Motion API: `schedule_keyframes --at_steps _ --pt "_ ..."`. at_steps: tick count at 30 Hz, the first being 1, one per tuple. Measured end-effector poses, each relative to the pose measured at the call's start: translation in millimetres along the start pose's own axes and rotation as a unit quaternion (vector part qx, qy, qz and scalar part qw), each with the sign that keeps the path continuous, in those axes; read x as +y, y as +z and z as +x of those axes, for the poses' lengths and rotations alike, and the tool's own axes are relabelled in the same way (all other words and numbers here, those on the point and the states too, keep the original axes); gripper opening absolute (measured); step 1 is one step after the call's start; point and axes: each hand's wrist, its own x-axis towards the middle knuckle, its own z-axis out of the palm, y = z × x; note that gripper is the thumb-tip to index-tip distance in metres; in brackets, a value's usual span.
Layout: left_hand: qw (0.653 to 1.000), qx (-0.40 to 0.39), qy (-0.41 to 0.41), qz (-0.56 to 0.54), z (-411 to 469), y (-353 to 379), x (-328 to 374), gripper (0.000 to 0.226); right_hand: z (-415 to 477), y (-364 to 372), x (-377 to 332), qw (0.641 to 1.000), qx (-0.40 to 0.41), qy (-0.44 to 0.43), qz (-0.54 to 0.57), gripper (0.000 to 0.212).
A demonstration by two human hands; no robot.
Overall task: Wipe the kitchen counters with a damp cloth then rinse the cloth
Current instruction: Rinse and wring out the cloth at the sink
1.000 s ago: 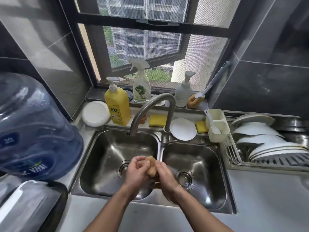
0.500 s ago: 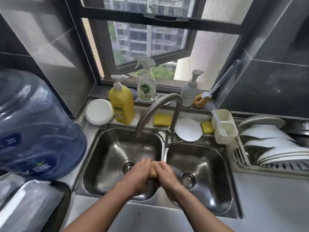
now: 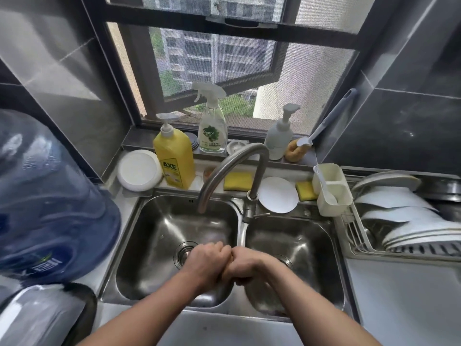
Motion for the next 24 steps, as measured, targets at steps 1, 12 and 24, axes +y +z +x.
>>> schedule_keyframes --at_steps 1,12,24 --pt "1.0 0.009 0.002 0.002 1.1 1.2 -0.5 0.043 1.1 -1.2 -2.1 1.0 0.001 0.006 -0.014 0.02" --pt "0.996 0.058 0.005 0.061 -10.1 15.2 3.4 0.002 3.6 12.1 3.2 0.997 -0.045 0.044 0.049 0.031" --pt "0.968 -0.183 -0.162 0.053 22.7 -16.7 1.5 0.028 32.1 24.2 4.5 0.937 0.2 -0.014 -0.286 0.022"
